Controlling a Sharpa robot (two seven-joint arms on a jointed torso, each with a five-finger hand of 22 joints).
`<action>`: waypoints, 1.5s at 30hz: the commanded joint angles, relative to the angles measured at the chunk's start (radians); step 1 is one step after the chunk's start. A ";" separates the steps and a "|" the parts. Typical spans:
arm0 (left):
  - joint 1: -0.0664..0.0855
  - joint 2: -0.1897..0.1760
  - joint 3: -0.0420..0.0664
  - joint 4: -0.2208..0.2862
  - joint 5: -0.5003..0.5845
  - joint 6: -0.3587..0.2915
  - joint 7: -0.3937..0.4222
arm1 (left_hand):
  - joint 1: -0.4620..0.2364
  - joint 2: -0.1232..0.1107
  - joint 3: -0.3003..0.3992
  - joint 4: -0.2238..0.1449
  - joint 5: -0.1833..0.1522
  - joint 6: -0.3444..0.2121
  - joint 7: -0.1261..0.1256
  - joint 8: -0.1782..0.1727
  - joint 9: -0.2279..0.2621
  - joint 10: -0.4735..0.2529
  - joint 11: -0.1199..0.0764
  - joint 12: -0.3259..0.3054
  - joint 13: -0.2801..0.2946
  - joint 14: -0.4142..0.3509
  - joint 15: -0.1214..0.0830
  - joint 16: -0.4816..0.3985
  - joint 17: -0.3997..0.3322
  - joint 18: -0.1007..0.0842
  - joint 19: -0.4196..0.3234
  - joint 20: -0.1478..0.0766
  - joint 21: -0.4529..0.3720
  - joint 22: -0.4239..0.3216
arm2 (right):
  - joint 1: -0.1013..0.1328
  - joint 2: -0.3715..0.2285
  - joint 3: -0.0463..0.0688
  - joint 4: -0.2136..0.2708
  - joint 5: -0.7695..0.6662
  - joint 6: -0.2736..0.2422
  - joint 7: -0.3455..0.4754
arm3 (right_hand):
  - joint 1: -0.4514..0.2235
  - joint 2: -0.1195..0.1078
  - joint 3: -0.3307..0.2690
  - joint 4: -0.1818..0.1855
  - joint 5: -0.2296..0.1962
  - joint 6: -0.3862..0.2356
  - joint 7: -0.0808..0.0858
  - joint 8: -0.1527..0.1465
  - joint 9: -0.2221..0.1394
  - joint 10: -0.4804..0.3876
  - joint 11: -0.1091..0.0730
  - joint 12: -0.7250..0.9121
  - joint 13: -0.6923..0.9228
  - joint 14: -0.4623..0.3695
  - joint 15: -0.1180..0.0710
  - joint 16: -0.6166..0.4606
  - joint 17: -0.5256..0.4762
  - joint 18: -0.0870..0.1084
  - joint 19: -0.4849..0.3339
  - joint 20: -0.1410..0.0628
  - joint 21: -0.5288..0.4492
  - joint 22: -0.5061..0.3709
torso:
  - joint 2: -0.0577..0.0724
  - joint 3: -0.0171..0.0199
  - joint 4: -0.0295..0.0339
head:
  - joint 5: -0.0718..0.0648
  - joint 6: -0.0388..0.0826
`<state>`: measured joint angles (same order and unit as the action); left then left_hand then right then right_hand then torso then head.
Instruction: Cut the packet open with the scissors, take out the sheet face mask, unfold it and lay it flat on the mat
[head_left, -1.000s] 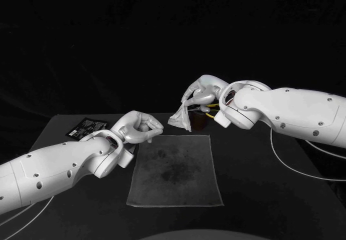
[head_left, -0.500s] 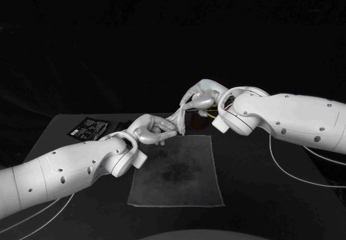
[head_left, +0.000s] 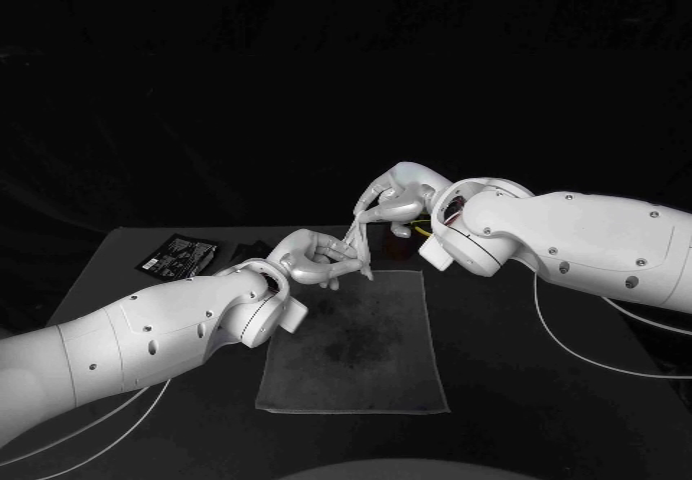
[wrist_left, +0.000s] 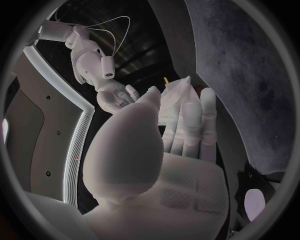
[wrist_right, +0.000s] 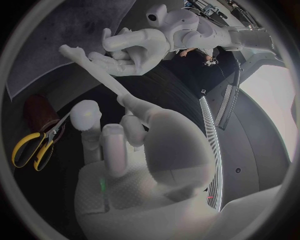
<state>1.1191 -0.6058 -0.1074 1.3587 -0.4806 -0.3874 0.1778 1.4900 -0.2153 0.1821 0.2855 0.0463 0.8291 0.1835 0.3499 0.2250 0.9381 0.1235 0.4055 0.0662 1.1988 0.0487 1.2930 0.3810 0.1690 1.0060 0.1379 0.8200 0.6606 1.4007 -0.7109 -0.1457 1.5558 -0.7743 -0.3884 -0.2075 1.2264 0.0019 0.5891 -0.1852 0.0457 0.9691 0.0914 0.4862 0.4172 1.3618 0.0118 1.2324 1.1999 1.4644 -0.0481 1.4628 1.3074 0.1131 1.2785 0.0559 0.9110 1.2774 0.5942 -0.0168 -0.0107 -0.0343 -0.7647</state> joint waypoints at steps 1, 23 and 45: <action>0.000 0.012 0.002 -0.009 0.043 -0.008 -0.006 | 0.008 0.012 -0.011 0.000 0.002 -0.010 0.001 -0.009 -0.002 -0.010 -0.001 -0.007 0.001 -0.009 -0.002 -0.006 0.001 0.014 0.003 0.004 -0.005 -0.002 | -0.001 -0.001 0.001 0.003 0.007 -0.009 0.018 | -0.008 0.003 0.005 0.000 0.003 0.004 -0.001 0.002 0.001 0.006 -0.001 0.005 0.001 0.058 -0.006 0.006 0.049 0.017 0.003 -0.001 -0.001 0.000 | -0.001 -0.0012 -0.0003 | 0.001 -0.001; 0.000 0.033 0.003 -0.029 0.054 -0.007 -0.003 | 0.063 0.052 -0.021 -0.006 0.002 -0.009 0.001 -0.009 -0.002 -0.020 0.001 -0.001 0.004 -0.017 0.000 -0.006 -0.001 0.015 0.004 0.005 -0.008 -0.004 | -0.006 -0.001 0.001 0.019 0.009 -0.007 0.024 | -0.009 0.003 0.007 0.000 0.003 0.004 -0.001 0.003 0.000 0.006 -0.002 0.004 0.000 0.058 -0.007 0.005 0.048 0.017 0.002 -0.001 -0.002 0.000 | 0.000 -0.0002 0.0002 | 0.006 -0.001; 0.000 0.041 0.003 -0.056 0.040 0.026 0.028 | 0.100 0.057 -0.019 -0.009 0.002 0.013 -0.027 0.005 0.003 -0.030 -0.005 0.006 0.005 -0.035 -0.004 -0.010 -0.013 0.014 -0.004 0.001 -0.008 -0.002 | -0.006 -0.008 0.001 0.020 0.009 -0.007 0.027 | -0.010 0.003 0.009 0.000 0.003 0.004 -0.001 0.003 0.000 0.006 -0.002 0.003 -0.001 0.058 -0.007 0.005 0.048 0.017 0.002 -0.001 -0.004 -0.001 | 0.000 -0.0004 -0.0001 | 0.005 -0.001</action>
<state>1.1192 -0.5678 -0.1052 1.2997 -0.4347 -0.3865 0.1744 1.5891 -0.1613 0.1631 0.2743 0.0463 0.8364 0.1568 0.3510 0.2242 0.9041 0.1181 0.4090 0.0695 1.1732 0.0444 1.2844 0.3663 0.1732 1.0058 0.1378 0.8159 0.6561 1.3943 -0.7203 -0.1455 1.5769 -0.7657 -0.3921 -0.1910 1.2238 -0.0006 0.5920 -0.1822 0.0457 0.9639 0.0892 0.4863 0.4153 1.3624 0.0109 1.2306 1.1983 1.4644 -0.0480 1.4645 1.3076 0.1225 1.2785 0.0559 0.9110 1.2755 0.5938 -0.0171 -0.0107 -0.0289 -0.7650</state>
